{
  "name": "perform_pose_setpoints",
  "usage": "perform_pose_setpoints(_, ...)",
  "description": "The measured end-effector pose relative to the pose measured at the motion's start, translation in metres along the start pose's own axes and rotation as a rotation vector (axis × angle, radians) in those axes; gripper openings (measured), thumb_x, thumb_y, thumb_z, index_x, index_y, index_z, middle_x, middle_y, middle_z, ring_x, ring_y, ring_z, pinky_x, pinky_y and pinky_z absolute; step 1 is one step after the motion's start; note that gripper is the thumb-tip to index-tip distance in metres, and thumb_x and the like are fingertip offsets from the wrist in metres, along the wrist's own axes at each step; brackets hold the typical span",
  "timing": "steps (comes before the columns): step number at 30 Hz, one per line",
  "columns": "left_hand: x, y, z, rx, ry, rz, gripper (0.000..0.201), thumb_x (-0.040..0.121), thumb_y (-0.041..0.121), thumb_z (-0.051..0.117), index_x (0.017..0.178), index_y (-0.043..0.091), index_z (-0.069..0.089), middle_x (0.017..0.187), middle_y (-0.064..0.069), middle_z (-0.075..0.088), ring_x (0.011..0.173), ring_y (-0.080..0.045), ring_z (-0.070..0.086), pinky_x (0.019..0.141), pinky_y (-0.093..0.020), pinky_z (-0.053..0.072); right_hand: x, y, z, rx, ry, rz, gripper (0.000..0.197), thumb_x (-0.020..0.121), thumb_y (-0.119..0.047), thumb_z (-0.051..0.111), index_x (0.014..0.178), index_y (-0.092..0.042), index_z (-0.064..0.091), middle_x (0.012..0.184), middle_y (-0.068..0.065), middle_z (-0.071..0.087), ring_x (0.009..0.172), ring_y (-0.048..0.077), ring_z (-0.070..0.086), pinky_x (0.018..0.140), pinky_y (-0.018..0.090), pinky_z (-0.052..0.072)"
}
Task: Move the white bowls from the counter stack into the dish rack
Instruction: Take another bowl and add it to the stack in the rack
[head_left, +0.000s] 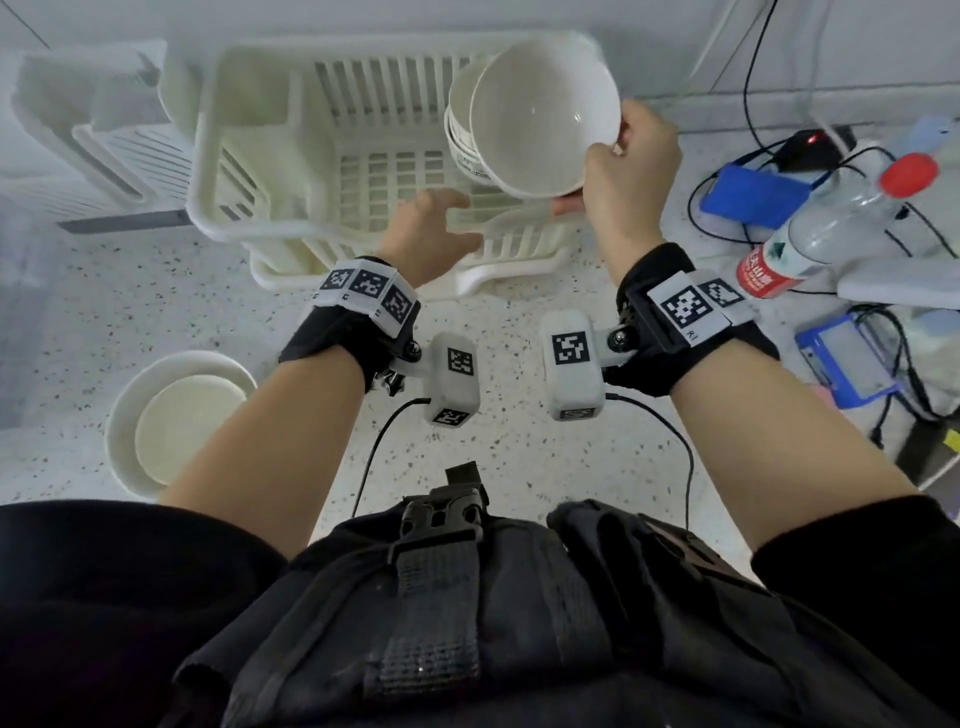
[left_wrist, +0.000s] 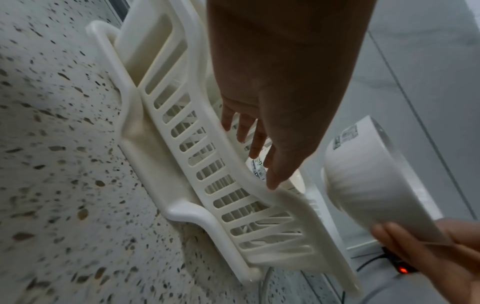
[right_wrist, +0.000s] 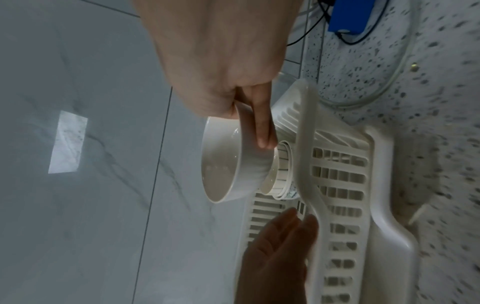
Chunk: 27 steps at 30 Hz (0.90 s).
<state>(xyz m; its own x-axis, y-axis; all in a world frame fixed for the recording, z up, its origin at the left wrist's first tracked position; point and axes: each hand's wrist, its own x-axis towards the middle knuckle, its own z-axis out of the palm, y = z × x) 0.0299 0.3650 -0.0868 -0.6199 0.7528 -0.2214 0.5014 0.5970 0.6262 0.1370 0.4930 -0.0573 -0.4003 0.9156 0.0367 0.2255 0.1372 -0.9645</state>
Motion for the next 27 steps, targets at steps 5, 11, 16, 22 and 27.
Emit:
perform_pose_setpoints(5,0.028,-0.014,0.0,0.017,-0.134,-0.044,0.054,0.081,0.027,0.067,0.131,0.015,0.05,0.142,-0.004,0.048,0.129,-0.021,0.045,0.106,-0.031,0.034,0.038,-0.001,0.021,-0.026,0.005,-0.057,0.037,0.077,0.01,0.038,0.102,0.0,0.063,0.092,0.004,0.057,0.071,0.015,0.066,0.046,0.033,0.06)
perform_pose_setpoints(11,0.049,-0.034,-0.002,0.002,-0.253,-0.036,0.066,0.074,0.035,0.074,0.132,0.019,0.048,0.14,-0.001,0.048,0.128,-0.019,0.044,0.098,-0.026,0.032,0.071,-0.001,0.057,-0.013,0.003,-0.051,0.036,0.078,0.012,0.037,0.099,0.0,0.063,0.1,0.01,0.059,0.065,0.011,0.063,0.043,0.028,0.059)
perform_pose_setpoints(16,0.065,-0.044,-0.003,-0.017,-0.337,-0.064,0.091,0.062,0.042,0.081,0.139,0.024,0.037,0.149,0.001,0.035,0.137,-0.018,0.032,0.11,-0.034,0.026,0.091,0.011,0.078,-0.047,-0.002,0.009,0.039,0.078,0.01,0.036,0.104,0.001,0.064,0.108,0.014,0.062,0.065,0.012,0.064,0.044,0.032,0.059)
perform_pose_setpoints(22,0.073,-0.05,0.005,0.01,-0.391,-0.078,0.108,0.055,0.047,0.083,0.144,0.025,0.026,0.153,-0.002,0.024,0.139,-0.021,0.026,0.115,-0.04,0.025,0.096,0.024,0.082,-0.102,-0.018,0.055,0.032,0.075,0.011,0.037,0.09,0.001,0.064,0.076,-0.005,0.055,0.059,0.01,0.061,0.046,0.036,0.06)
perform_pose_setpoints(27,0.076,-0.05,0.009,0.037,-0.407,-0.06,0.107,0.058,0.044,0.082,0.145,0.025,0.023,0.153,-0.002,0.021,0.141,-0.022,0.023,0.117,-0.043,0.024,0.097,0.031,0.082,-0.117,-0.019,0.09,0.036,0.074,0.011,0.037,0.094,0.002,0.066,0.085,0.006,0.053,0.058,0.012,0.061,0.048,0.039,0.061)
